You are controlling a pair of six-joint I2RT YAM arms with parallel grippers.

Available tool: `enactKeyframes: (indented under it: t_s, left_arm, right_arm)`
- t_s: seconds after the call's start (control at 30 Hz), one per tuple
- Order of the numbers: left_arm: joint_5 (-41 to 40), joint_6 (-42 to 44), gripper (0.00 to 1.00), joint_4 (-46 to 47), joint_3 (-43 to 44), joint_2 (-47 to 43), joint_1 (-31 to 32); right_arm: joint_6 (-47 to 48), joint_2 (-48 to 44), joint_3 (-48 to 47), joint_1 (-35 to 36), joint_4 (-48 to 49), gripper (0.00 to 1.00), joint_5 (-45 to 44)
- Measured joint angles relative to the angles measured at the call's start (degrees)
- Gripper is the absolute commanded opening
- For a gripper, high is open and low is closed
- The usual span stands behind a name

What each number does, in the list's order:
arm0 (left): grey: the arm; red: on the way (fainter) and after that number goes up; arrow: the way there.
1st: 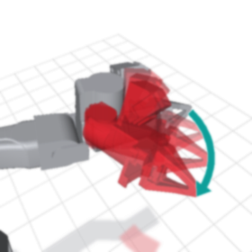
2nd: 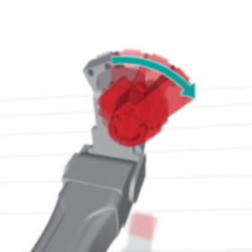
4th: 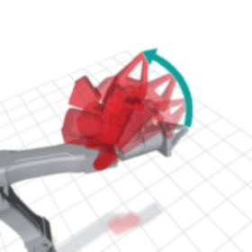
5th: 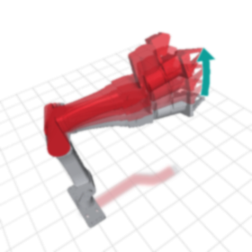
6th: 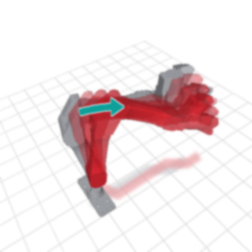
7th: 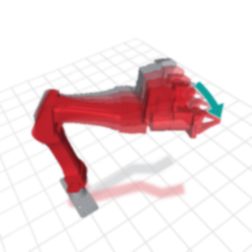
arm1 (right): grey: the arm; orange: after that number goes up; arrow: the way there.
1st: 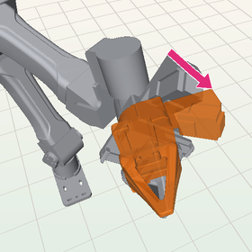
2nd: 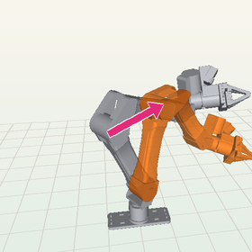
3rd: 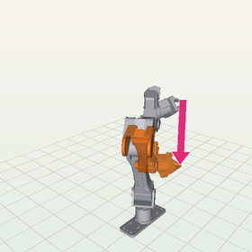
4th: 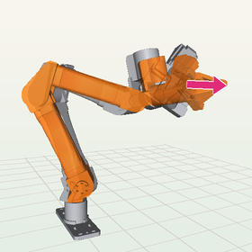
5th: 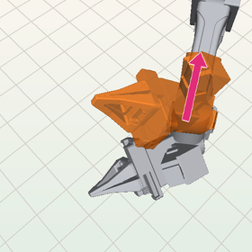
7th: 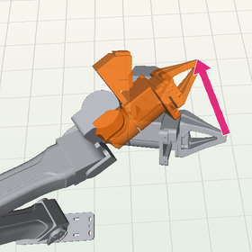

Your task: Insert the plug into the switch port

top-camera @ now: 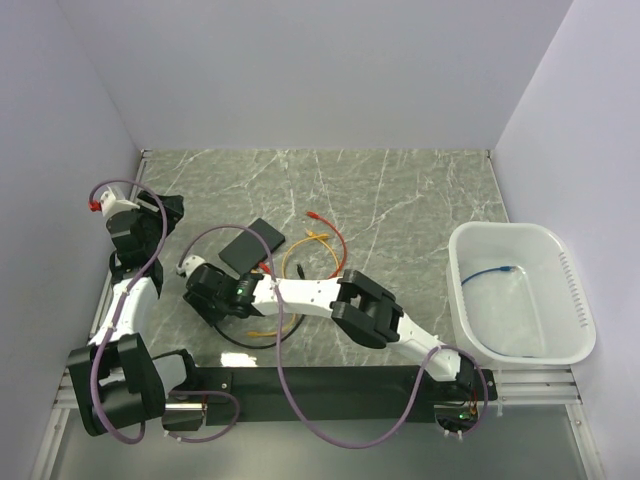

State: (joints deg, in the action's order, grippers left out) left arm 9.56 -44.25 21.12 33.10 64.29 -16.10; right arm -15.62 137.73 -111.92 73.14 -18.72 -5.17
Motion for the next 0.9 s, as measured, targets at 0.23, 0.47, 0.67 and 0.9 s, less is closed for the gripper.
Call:
enactKeyframes:
  t_s: [0.23, 0.47, 0.67, 0.9]
  left_arm:
    - [0.3, 0.0, 0.71, 0.0, 0.0, 0.1, 0.0]
    - [0.3, -0.2, 0.71, 0.1, 0.0, 0.3, -0.1]
    - [1.3, -0.5, 0.70, 1.0, -0.2, 0.5, -0.1]
    - [6.9, -1.2, 0.68, 6.5, -2.3, 1.4, -0.1]
  right_arm:
    - [0.1, 1.9, -2.6, 0.2, -0.7, 0.37, -1.7]
    - [0.3, 1.9, -2.0, 0.4, -0.2, 0.00, -2.3]
    - [0.5, -2.9, 6.6, 0.4, 4.2, 0.00, -2.3]
    - [0.9, -19.5, 27.3, -1.2, 10.4, 0.00, -0.2]
